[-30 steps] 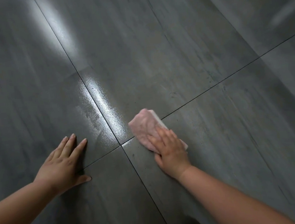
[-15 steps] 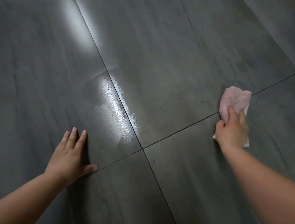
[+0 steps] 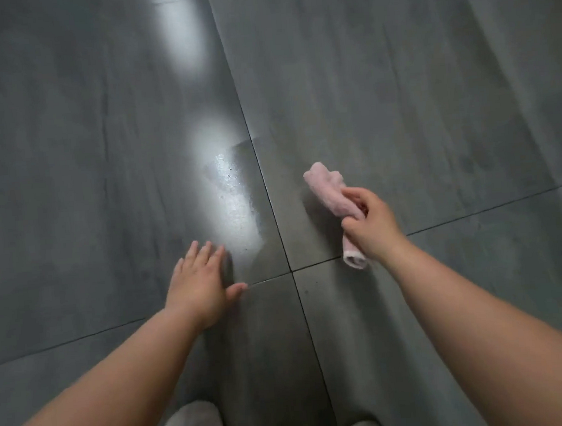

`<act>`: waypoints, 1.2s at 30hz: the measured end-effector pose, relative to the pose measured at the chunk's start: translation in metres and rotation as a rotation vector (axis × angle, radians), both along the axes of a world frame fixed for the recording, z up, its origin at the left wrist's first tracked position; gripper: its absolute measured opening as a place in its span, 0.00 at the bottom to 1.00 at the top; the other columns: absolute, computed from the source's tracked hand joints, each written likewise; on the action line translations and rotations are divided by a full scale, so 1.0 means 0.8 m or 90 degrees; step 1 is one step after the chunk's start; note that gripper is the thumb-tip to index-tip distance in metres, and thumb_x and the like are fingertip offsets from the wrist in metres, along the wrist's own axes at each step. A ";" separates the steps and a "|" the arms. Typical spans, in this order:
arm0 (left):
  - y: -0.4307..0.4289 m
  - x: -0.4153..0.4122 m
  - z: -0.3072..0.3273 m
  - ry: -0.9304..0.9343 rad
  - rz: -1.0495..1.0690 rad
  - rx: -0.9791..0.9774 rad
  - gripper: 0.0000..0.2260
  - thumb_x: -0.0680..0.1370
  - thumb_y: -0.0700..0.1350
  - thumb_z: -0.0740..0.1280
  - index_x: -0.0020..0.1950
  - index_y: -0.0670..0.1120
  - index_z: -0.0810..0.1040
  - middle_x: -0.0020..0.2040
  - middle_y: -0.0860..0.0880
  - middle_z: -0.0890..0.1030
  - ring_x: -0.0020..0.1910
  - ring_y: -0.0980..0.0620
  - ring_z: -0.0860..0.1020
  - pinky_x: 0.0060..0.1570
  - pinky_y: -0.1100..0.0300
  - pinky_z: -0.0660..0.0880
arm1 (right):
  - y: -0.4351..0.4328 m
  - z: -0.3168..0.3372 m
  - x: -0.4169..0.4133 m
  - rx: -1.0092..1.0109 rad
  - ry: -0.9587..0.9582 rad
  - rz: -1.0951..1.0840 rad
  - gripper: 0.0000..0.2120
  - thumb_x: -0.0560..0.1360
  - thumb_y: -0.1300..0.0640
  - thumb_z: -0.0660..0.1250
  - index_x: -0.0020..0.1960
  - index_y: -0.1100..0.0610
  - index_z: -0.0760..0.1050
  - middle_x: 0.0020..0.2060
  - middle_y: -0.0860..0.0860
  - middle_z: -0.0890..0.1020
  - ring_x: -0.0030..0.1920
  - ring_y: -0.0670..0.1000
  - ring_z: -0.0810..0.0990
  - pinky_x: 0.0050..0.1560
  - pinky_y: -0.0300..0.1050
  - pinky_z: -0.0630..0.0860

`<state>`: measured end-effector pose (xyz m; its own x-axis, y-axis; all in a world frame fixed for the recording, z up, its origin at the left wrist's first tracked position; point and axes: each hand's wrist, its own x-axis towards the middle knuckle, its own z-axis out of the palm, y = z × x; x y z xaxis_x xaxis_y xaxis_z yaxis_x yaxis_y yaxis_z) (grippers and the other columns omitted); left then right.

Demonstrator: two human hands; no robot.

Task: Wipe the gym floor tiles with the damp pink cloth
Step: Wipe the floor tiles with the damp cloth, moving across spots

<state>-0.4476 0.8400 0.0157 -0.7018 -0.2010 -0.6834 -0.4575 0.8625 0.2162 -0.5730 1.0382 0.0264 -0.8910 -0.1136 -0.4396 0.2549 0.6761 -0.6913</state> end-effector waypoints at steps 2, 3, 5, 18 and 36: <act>0.011 0.024 0.052 0.039 0.006 0.037 0.31 0.76 0.56 0.60 0.74 0.46 0.52 0.77 0.48 0.52 0.76 0.50 0.46 0.75 0.55 0.46 | -0.003 0.051 0.010 -0.019 -0.029 0.010 0.22 0.70 0.73 0.59 0.62 0.61 0.71 0.50 0.51 0.75 0.50 0.49 0.74 0.38 0.30 0.69; 0.009 0.040 0.084 0.051 0.024 0.055 0.29 0.76 0.55 0.60 0.73 0.47 0.55 0.76 0.49 0.55 0.76 0.51 0.49 0.75 0.56 0.47 | -0.007 0.081 0.017 -0.031 -0.052 0.008 0.21 0.70 0.73 0.59 0.61 0.61 0.71 0.49 0.51 0.76 0.48 0.49 0.74 0.38 0.28 0.70; -0.009 0.070 0.153 0.059 0.104 0.080 0.25 0.76 0.52 0.61 0.71 0.48 0.61 0.74 0.48 0.63 0.74 0.52 0.56 0.73 0.59 0.53 | -0.020 0.149 0.032 -0.072 -0.110 -0.019 0.18 0.71 0.72 0.60 0.58 0.59 0.71 0.45 0.51 0.77 0.42 0.49 0.76 0.34 0.25 0.71; -0.238 0.267 0.672 0.125 0.624 -0.036 0.13 0.76 0.46 0.63 0.59 0.45 0.77 0.59 0.45 0.80 0.59 0.47 0.77 0.59 0.56 0.71 | -0.205 0.626 0.095 -0.176 -0.365 0.161 0.13 0.69 0.67 0.68 0.52 0.63 0.72 0.36 0.57 0.78 0.31 0.52 0.77 0.23 0.35 0.74; -0.150 0.578 0.728 0.156 1.044 -0.053 0.13 0.76 0.40 0.63 0.59 0.40 0.76 0.60 0.40 0.79 0.60 0.43 0.75 0.60 0.55 0.69 | -0.327 0.692 0.258 0.052 -0.170 0.470 0.08 0.72 0.72 0.60 0.48 0.66 0.74 0.41 0.58 0.76 0.41 0.54 0.72 0.33 0.43 0.68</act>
